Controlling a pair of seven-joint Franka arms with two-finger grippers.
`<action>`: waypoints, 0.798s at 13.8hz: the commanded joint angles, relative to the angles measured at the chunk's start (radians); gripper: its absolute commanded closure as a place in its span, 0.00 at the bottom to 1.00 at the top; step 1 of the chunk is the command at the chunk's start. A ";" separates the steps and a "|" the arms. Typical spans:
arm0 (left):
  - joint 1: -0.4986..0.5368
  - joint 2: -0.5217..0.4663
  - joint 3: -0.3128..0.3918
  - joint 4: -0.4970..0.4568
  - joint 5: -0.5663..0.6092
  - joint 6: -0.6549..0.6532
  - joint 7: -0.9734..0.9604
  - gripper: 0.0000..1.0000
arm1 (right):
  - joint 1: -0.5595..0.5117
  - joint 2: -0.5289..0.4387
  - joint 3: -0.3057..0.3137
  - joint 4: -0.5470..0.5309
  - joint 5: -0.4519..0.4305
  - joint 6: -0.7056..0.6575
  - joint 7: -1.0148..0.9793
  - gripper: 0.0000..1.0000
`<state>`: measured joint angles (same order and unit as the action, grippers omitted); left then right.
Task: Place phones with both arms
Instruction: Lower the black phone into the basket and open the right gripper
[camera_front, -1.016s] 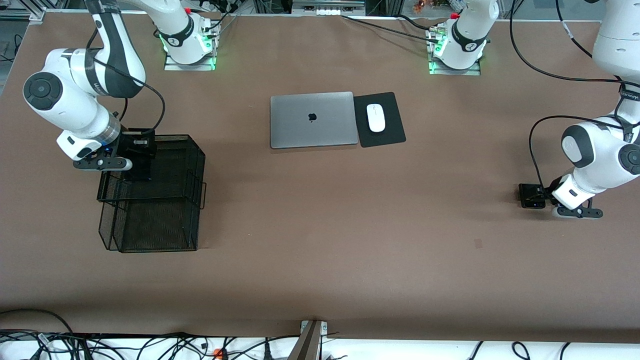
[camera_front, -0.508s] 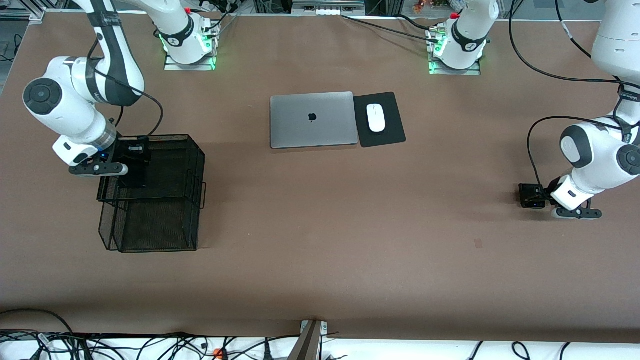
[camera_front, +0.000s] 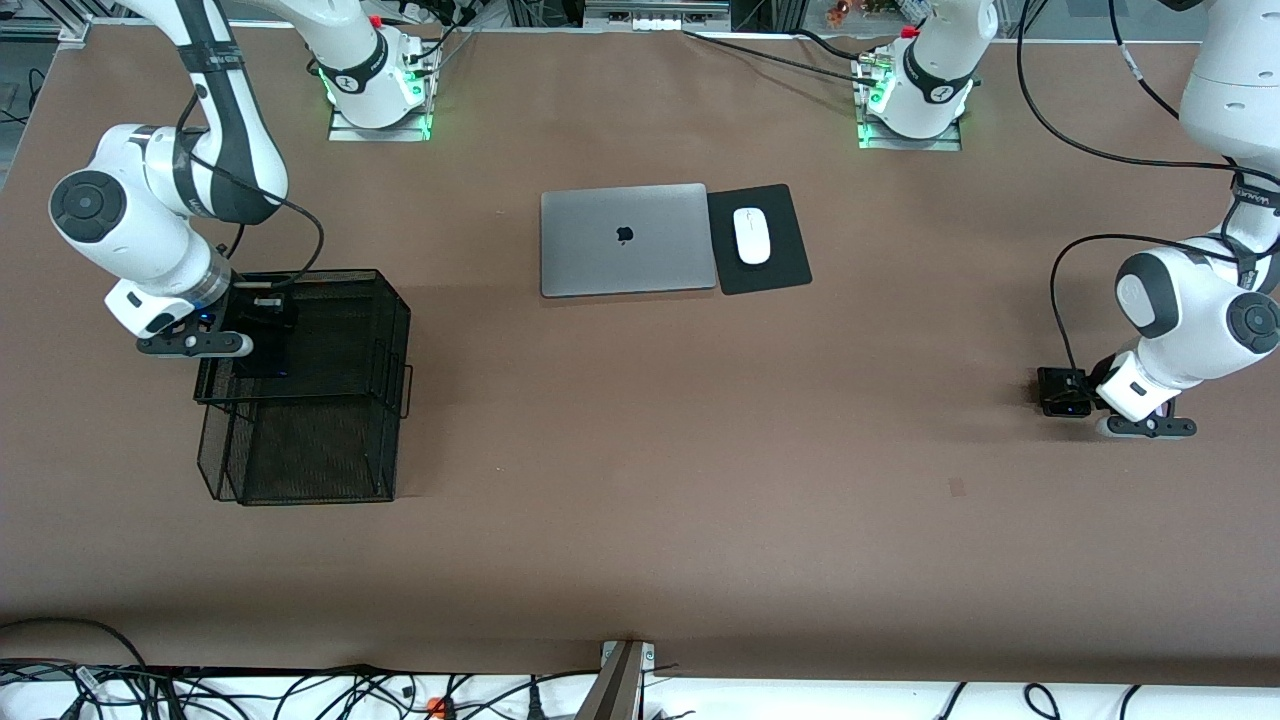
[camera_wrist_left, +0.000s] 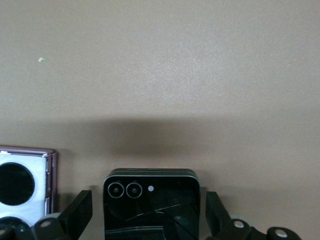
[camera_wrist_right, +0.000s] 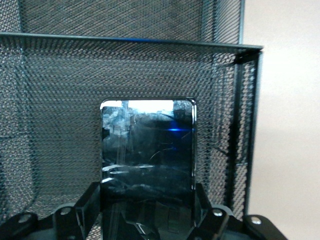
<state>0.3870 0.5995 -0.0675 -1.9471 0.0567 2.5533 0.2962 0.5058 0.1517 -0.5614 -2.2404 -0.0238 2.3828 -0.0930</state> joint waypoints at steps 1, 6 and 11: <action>-0.002 0.002 0.000 -0.001 -0.011 0.007 -0.008 0.00 | -0.018 0.008 0.000 0.001 0.022 0.016 -0.039 0.56; -0.002 0.016 0.000 0.000 -0.014 0.024 -0.008 0.00 | -0.016 0.006 0.000 0.007 0.059 0.016 -0.039 0.10; -0.002 0.026 0.000 0.004 -0.018 0.035 -0.014 0.26 | -0.016 0.003 0.001 0.177 0.082 -0.187 -0.033 0.11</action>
<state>0.3875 0.6208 -0.0674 -1.9455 0.0567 2.5805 0.2843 0.4952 0.1597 -0.5634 -2.1670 0.0313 2.3270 -0.1055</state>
